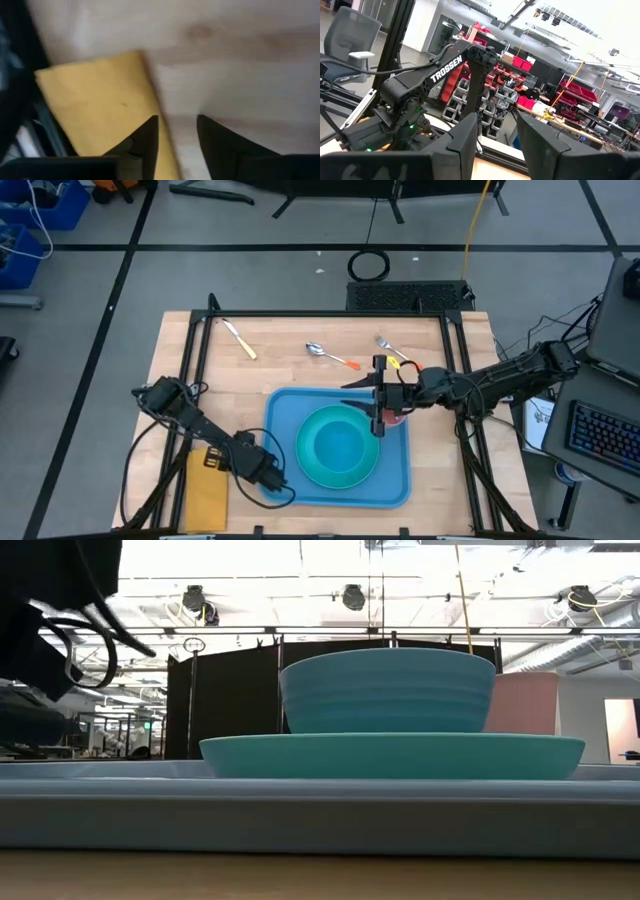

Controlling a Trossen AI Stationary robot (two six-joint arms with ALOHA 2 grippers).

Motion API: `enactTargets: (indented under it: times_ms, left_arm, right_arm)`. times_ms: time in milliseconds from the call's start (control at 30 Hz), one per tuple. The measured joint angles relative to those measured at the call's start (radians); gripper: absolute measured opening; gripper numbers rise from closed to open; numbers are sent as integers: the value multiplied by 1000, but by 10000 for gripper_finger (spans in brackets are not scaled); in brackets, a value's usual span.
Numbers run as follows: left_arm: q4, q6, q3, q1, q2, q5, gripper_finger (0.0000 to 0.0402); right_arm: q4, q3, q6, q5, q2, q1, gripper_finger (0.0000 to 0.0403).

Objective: Set up tray
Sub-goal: Put the yellow napkin on the blue serving tray to the left of the green plate

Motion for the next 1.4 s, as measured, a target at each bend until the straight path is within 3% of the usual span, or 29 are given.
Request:
enactTargets:
  times_ms: [200, 333, 633, 900, 1033, 1400]
  left_arm:
    - [-94, -10, -1, 0, -10, -1, 196]
    - [-58, -12, -1, 4, -10, -8, 208]
    - [-56, -8, -24, -3, -10, 1, 190]
    - [-32, -16, -66, -23, -14, 50, 197]
    - [0, -32, -72, -21, -15, 15, 193]
    - [37, -12, -114, -2, -8, 43, 143]
  right_arm:
    - [-18, 0, 13, 0, 0, 0, 130]
    - [-21, 0, 15, 1, 0, 0, 130]
    - [-24, 0, 15, 1, 0, 0, 130]
    - [-24, 0, 15, 1, 0, 0, 130]
    - [-24, 0, 15, 1, 0, 0, 130]
    - [-30, 0, 23, 0, 0, 1, 130]
